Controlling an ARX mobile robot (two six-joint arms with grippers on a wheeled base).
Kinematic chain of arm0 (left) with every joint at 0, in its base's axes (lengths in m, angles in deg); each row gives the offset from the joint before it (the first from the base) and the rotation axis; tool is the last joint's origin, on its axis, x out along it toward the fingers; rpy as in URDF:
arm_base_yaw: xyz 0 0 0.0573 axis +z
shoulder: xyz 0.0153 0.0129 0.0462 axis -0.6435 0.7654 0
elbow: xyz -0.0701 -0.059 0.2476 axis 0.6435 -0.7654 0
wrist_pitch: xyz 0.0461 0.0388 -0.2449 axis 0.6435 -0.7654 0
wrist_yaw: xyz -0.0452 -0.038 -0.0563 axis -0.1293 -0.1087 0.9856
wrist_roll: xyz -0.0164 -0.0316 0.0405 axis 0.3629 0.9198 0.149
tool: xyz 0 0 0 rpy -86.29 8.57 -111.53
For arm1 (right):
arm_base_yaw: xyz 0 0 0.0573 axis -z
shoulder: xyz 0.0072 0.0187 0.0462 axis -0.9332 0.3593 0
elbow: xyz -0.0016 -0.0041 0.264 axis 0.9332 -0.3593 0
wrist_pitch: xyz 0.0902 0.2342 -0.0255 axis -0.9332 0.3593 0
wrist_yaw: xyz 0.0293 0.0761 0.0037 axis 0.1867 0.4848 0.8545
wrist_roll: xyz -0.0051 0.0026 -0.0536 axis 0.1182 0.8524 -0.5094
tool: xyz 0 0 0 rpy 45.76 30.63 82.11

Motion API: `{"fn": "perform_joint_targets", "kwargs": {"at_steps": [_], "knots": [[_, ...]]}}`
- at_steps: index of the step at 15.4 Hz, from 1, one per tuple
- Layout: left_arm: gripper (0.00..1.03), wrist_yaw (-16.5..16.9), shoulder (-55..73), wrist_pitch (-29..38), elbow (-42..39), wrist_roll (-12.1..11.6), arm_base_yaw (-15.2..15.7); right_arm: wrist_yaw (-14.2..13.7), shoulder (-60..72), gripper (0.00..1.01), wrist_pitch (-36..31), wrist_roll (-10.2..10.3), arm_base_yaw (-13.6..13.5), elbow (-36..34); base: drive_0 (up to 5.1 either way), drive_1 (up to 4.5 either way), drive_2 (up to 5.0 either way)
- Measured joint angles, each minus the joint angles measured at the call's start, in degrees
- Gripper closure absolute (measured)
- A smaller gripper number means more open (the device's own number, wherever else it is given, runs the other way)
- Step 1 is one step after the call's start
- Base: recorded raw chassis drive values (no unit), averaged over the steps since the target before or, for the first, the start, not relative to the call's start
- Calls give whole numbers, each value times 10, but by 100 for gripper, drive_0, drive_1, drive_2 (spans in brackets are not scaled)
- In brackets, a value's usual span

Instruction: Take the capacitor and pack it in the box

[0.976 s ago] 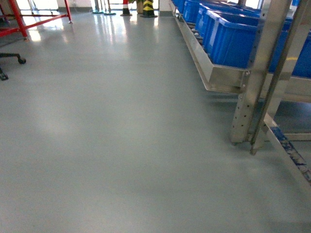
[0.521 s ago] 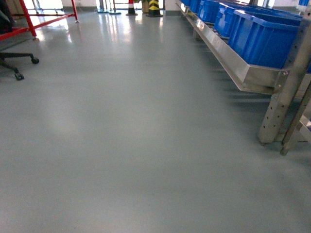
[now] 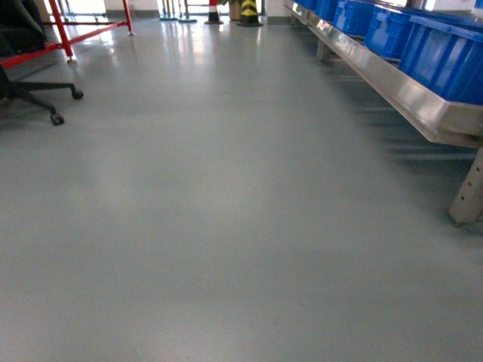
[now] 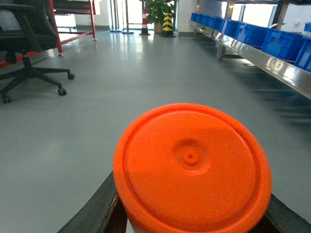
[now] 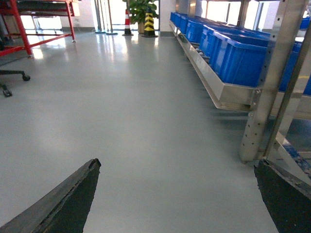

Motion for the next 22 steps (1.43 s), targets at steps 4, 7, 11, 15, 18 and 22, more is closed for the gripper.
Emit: {"fn": "perform_joint_targets", "kwargs": {"at_steps": [4,7,11,15,18,22], "knots": [[58,1,0,-1,0,0,0,0,0,3,-2,0,0,0,-502,239,239],[58,1,0,2,0,0,0,0,0,3,-2,0,0,0,-504,237,237],[58,1,0,2,0,0,0,0,0,3,-2,0,0,0,-511,230,230],[58,-1,0,2,0,0,0,0,0,3,-4,0,0,0,-511,230,230],[58,0,0,2,0,0,0,0,0,3,-1,0,0,0,-497,244,244],[58,0,0,0,0,0,0,0,0,3,0,0,0,0,-497,244,244]]}}
